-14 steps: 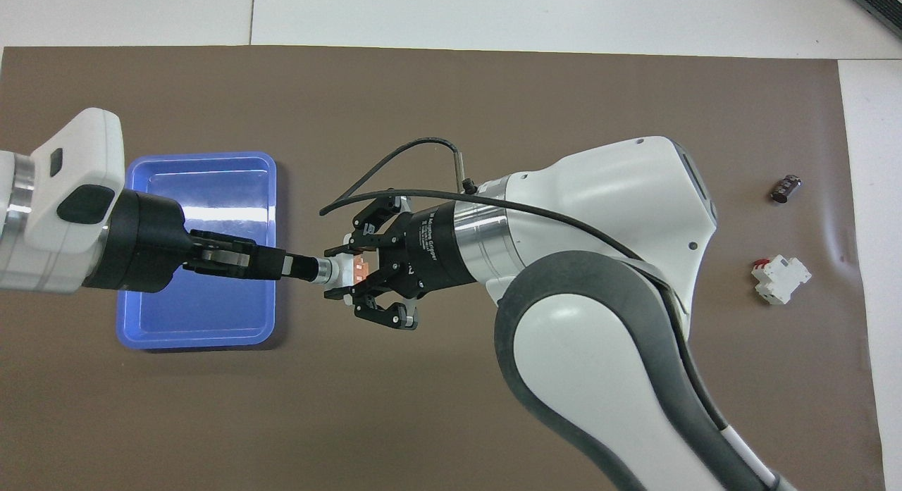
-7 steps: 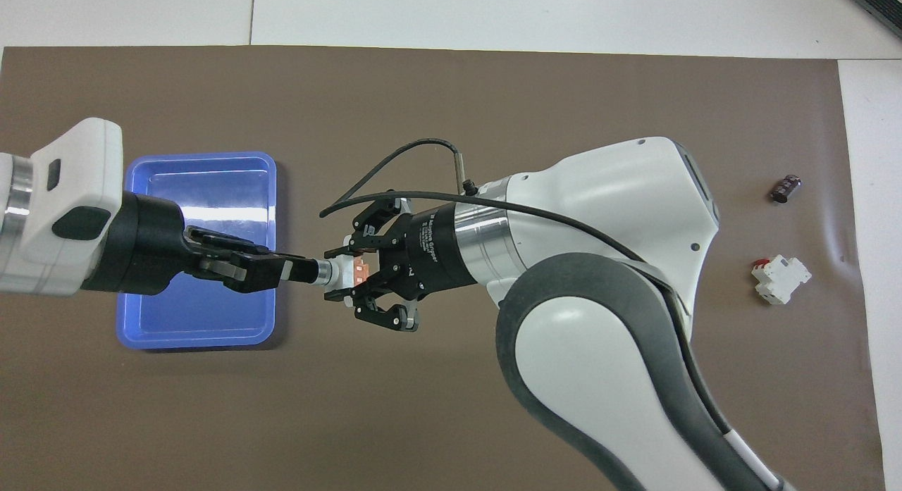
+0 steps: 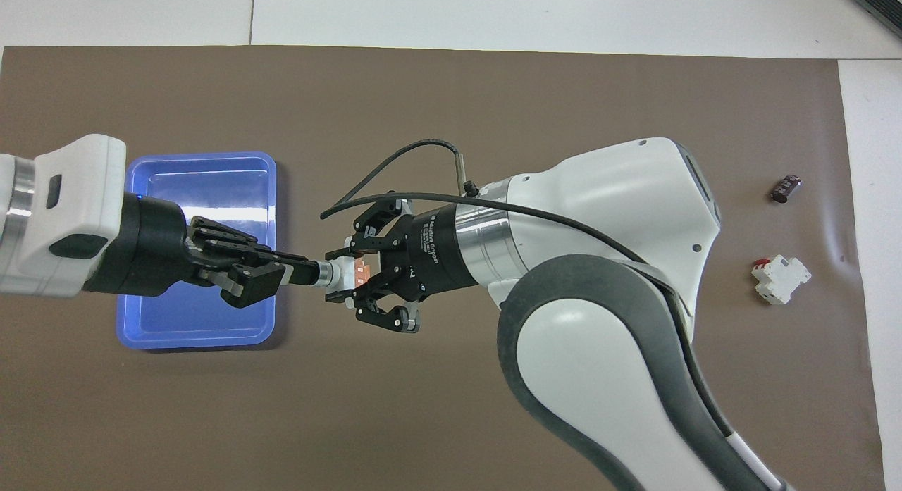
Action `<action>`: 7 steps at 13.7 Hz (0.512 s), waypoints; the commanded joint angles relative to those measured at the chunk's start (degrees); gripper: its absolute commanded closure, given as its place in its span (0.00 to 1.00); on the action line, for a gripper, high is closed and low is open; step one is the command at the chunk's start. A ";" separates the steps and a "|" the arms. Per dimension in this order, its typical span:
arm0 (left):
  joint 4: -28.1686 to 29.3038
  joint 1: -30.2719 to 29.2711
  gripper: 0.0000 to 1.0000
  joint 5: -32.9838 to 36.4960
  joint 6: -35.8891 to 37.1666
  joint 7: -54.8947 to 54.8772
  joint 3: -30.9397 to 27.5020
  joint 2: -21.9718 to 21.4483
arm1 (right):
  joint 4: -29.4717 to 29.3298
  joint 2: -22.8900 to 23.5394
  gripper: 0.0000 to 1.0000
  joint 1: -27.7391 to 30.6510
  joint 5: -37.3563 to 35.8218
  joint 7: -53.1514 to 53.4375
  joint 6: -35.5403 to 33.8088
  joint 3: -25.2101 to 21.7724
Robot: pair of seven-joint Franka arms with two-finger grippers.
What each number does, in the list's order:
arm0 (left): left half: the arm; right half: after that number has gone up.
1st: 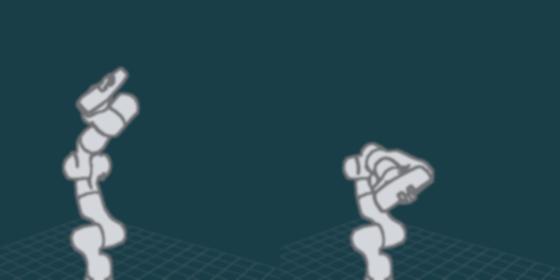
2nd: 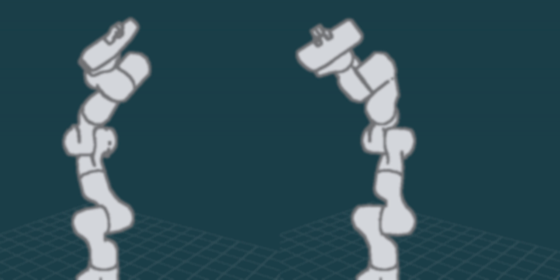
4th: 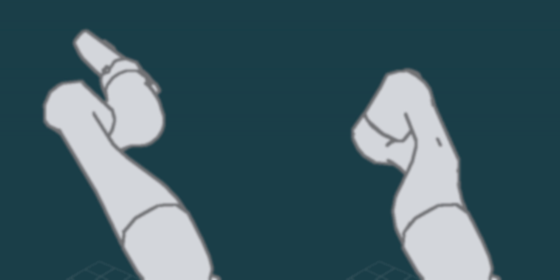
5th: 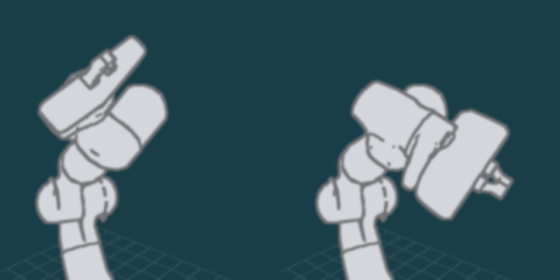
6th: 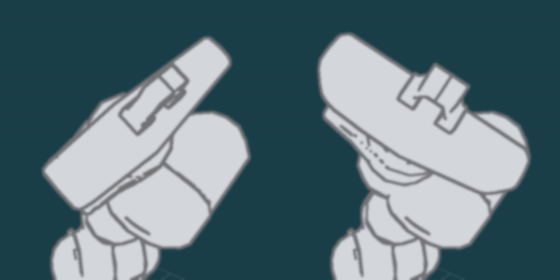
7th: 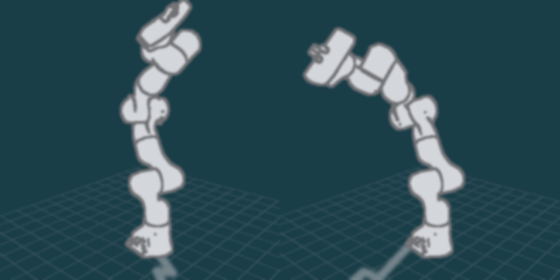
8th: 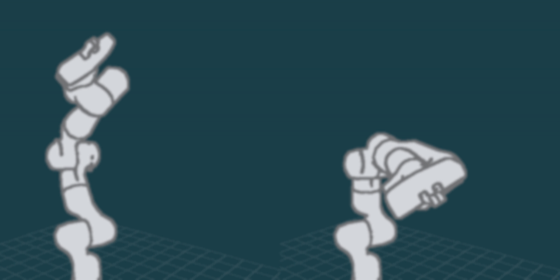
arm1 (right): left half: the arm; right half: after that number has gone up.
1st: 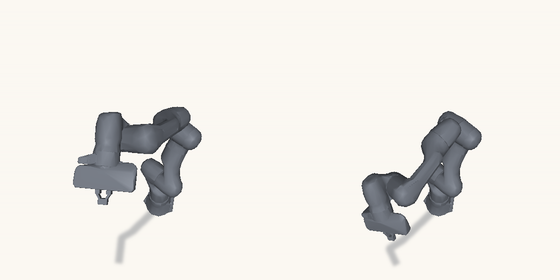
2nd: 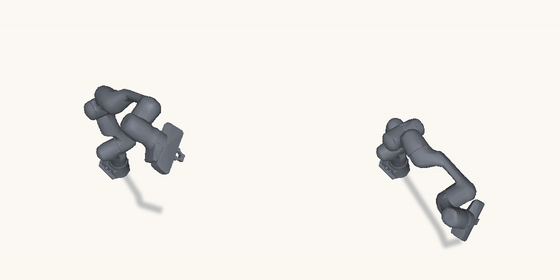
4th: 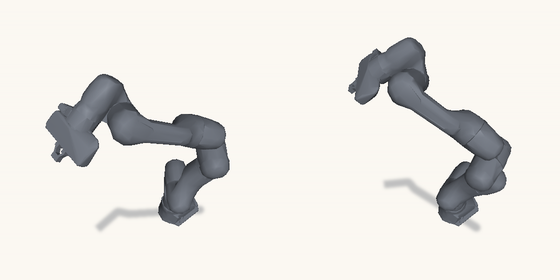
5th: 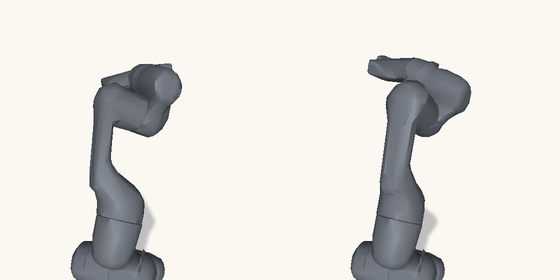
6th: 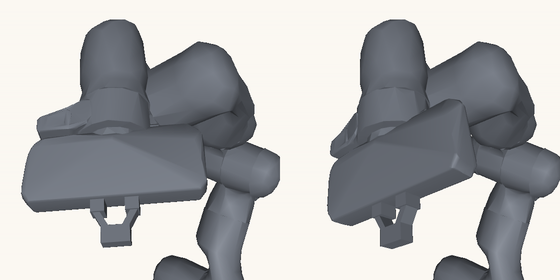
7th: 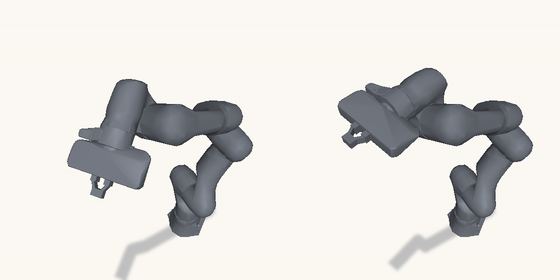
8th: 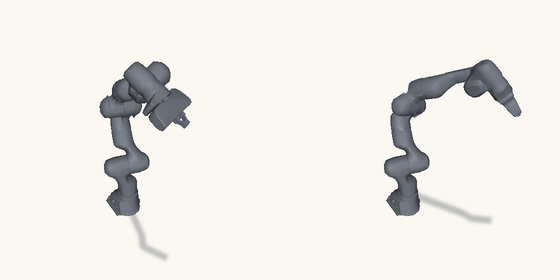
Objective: Turn and place switch with both arms
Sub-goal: 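Hold the switch with the left gripper and open the right gripper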
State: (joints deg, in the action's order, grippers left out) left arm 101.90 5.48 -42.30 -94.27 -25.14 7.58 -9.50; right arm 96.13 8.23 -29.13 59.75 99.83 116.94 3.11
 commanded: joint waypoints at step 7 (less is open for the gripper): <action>3.04 -0.47 1.00 1.69 3.39 -10.44 0.16 -3.59 | 0.55 -1.11 1.00 1.10 -1.04 0.98 1.01 -0.65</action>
State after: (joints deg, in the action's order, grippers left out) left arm 101.89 5.49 -41.97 -94.21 -32.20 7.77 -10.02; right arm 96.22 7.90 -29.14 59.75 99.83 116.69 3.12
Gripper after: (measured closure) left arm 0.903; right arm 0.590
